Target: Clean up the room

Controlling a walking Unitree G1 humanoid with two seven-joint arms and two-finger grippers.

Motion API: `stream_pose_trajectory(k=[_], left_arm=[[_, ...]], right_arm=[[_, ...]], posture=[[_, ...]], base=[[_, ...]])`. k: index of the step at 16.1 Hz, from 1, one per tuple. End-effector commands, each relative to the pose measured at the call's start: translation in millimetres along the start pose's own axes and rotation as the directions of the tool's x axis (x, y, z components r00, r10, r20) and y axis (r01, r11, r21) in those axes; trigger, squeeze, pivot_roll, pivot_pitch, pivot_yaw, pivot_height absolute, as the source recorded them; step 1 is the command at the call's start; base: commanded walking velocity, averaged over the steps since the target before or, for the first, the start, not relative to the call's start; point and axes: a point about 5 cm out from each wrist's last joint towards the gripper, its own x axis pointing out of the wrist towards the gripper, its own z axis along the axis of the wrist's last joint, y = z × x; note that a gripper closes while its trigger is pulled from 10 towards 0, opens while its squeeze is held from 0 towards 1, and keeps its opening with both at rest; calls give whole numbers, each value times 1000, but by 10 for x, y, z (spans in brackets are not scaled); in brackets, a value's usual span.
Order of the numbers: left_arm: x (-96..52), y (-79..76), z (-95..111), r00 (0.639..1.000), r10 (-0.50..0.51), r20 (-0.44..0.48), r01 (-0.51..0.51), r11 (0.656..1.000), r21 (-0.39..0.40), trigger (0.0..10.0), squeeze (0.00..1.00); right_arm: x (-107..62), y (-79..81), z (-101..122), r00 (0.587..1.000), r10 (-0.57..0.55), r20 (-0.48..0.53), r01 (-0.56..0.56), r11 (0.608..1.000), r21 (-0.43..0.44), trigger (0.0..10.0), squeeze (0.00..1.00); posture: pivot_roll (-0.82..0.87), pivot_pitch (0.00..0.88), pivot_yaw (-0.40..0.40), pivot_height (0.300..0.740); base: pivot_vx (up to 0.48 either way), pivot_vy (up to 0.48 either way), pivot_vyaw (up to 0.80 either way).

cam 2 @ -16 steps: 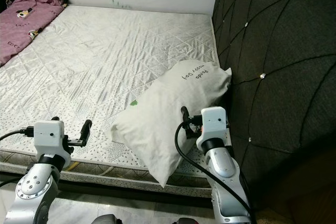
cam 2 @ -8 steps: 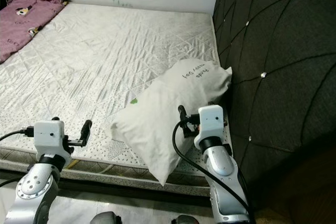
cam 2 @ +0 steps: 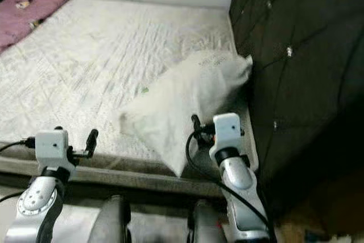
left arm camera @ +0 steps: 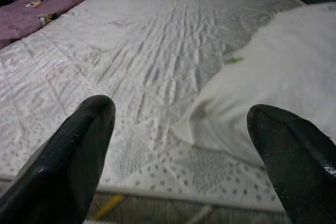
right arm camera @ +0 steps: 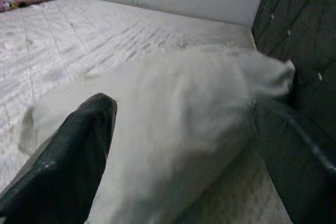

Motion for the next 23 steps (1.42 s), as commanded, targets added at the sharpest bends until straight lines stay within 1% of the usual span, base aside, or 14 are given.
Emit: stream_pose_trajectory(k=[1,11,19,23], left_arm=[[11,9,19,1000,7,3,-7,1000,8,10000,0],[15,-5,10,1000,-2,0,2,1000,-9,10000,0],[37,-19,8,1000,-16,-3,16,1000,-14,10000,0],[47,-24,12,1000,-18,4,18,1000,-18,10000,0]], right_arm=[[13,-1,-3,1000,1,-3,-1,1000,6,10000,0],[31,1,-21,1000,7,-9,-6,1000,7,10000,0],[55,7,-21,1000,14,-7,-14,1000,9,10000,0],[60,26,2,999,31,11,-31,1000,3,10000,0]], posture=[[46,28,-10,585],[47,29,-15,585],[45,29,-14,585],[45,22,-14,585]], base=[[0,0,0],[0,0,0],[307,0,0],[480,0,0]])
